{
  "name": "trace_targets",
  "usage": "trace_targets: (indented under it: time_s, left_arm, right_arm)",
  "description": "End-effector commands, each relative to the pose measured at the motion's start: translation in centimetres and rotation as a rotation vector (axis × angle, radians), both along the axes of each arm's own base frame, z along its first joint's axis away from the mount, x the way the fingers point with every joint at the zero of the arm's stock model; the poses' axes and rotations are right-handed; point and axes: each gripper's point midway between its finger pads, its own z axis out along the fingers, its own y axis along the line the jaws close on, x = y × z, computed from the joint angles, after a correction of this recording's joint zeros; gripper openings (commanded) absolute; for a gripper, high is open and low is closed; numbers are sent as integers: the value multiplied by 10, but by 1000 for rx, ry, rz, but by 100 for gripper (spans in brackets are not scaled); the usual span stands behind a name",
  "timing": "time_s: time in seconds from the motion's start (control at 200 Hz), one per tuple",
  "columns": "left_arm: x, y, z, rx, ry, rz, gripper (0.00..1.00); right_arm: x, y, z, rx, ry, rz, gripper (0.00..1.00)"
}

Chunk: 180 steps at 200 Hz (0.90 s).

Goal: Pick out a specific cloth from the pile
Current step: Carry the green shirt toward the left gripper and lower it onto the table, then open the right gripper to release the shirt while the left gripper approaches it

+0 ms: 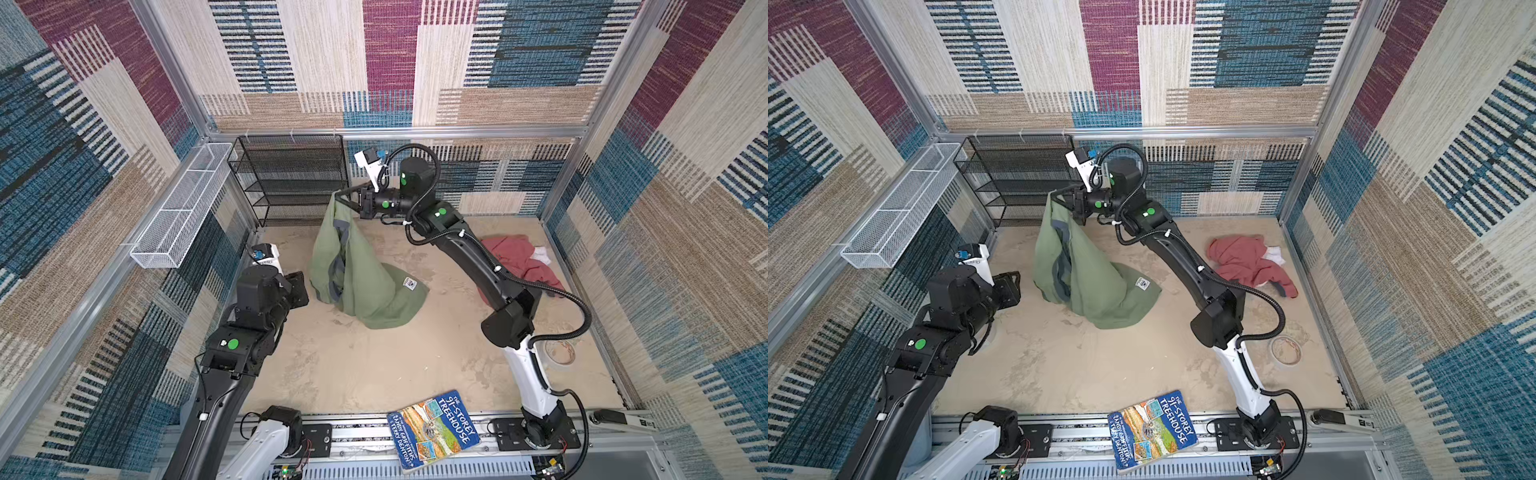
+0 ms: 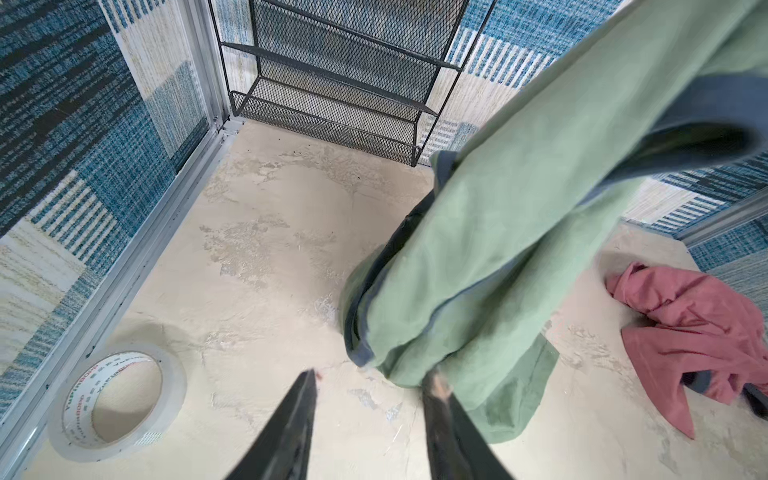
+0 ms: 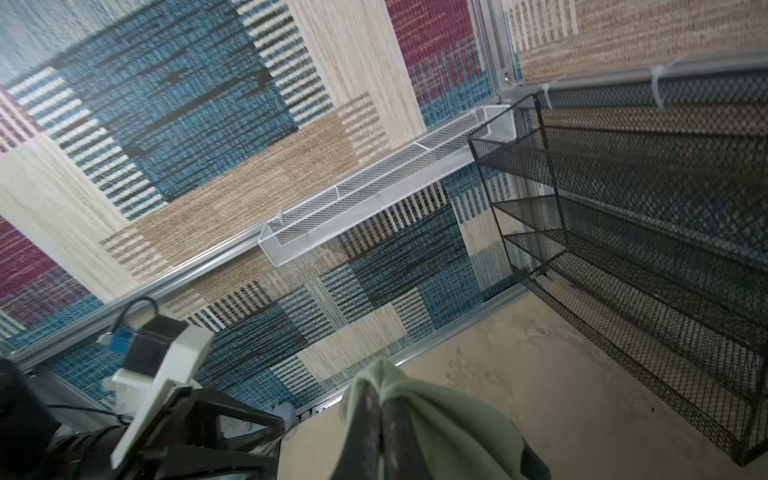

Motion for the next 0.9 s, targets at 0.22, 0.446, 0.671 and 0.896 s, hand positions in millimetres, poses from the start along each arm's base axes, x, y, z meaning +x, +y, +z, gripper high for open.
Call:
trace_targets:
  time_s: [0.22, 0.446, 0.671, 0.896]
  left_arm:
    - [5, -2, -13, 2, 34, -6, 45]
    - [4, -1, -22, -6, 51, 9, 45]
    - [6, -2, -27, -12, 68, 8, 44]
    - [15, -8, -37, -18, 85, -8, 44]
  right_arm:
    - [5, 47, -111, -192, 11, -91, 0]
    - [-8, 70, -179, -278, 69, -74, 6]
    - [-25, 69, -207, -320, 42, -138, 29]
    - [-36, 44, -207, -289, 54, -202, 47]
